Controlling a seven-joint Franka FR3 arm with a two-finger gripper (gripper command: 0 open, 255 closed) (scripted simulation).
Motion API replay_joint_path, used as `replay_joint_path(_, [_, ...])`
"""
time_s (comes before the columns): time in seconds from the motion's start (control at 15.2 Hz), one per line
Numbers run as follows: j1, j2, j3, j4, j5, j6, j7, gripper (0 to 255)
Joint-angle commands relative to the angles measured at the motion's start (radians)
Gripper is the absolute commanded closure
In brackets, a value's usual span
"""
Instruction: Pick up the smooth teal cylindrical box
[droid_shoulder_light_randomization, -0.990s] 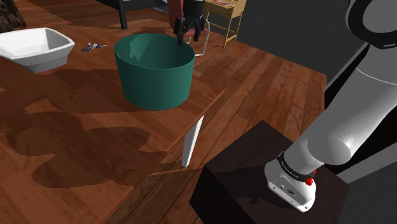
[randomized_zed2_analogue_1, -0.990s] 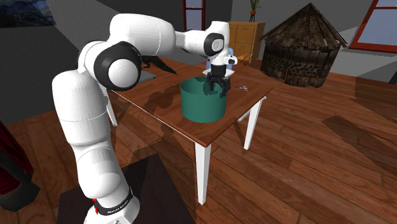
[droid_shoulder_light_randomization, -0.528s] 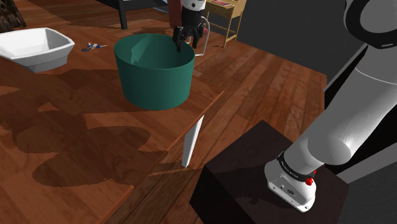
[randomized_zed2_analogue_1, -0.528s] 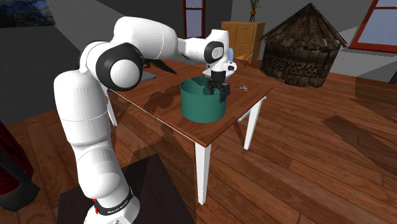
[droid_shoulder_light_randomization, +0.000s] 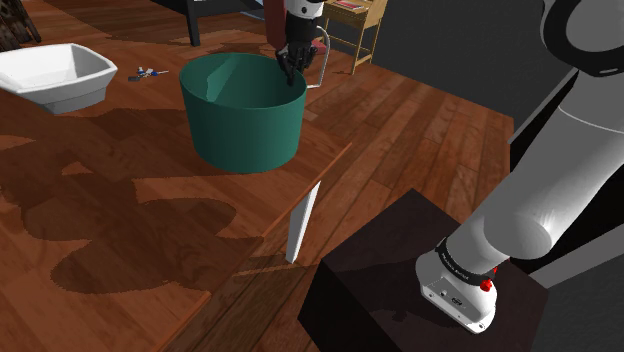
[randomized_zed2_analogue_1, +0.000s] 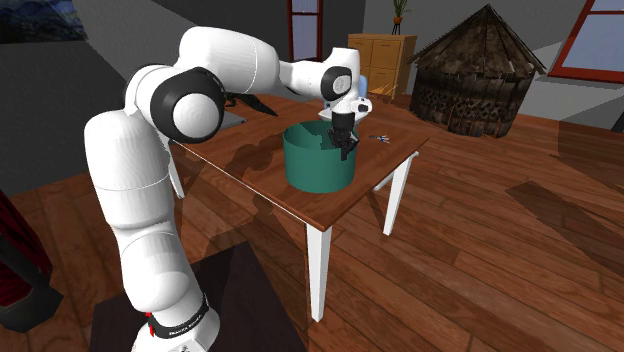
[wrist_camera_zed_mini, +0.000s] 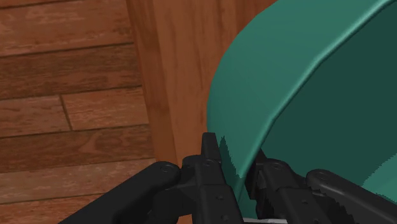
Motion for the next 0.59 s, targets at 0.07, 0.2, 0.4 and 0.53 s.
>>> replay_joint_path(0.07, [0.001,0.000,0.001,0.002,0.000,-0.003,0.001,255])
replay_joint_path(0.2, [0.001,-0.002,0.001,0.027,0.000,-0.029,0.000,255])
replay_joint_path(0.4, [0.001,-0.002,0.001,0.067,0.000,-0.069,0.000,255])
replay_joint_path(0.53, [0.002,-0.001,0.001,0.094,0.000,-0.096,0.000,255])
